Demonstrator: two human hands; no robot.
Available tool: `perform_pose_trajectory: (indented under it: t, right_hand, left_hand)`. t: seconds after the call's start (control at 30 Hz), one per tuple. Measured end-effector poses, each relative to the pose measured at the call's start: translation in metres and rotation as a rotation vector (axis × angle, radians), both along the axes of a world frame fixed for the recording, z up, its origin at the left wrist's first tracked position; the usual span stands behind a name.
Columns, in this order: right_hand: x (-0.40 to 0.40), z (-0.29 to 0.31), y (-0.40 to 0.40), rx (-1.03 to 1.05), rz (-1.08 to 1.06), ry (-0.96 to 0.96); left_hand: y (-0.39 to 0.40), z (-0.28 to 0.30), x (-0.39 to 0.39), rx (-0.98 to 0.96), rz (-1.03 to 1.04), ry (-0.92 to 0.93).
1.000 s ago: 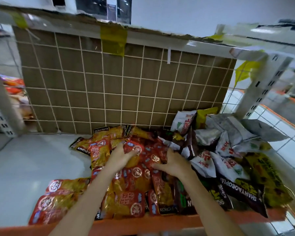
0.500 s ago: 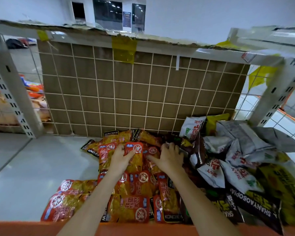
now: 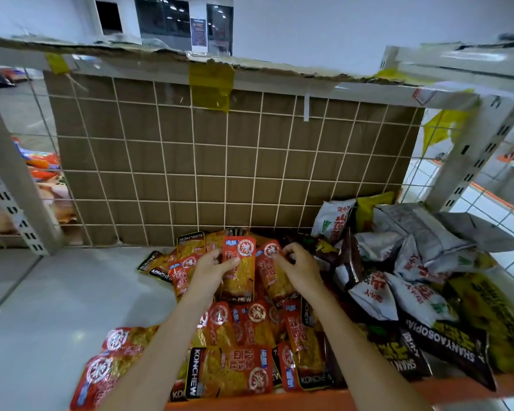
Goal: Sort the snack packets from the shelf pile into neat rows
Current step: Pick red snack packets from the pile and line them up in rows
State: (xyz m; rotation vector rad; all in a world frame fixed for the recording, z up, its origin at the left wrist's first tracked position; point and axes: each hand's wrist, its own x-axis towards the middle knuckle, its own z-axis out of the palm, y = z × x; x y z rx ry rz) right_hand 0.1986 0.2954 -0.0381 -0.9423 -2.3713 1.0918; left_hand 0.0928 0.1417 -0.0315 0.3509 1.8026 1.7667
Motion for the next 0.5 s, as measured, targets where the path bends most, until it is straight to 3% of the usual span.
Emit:
perform_pose_trajectory:
  t: [0.23, 0.5]
  right_hand:
    - [0.007, 0.04, -0.01, -0.27, -0.08, 0.468]
    - [0.018, 0.036, -0.068, -0.673, 0.003, 0.385]
  left_hand:
    - [-0.009, 0.031, -0.002, 0.151, 0.076, 0.022]
    - [-0.072, 0.03, 0.012, 0.124, 0.274, -0.062]
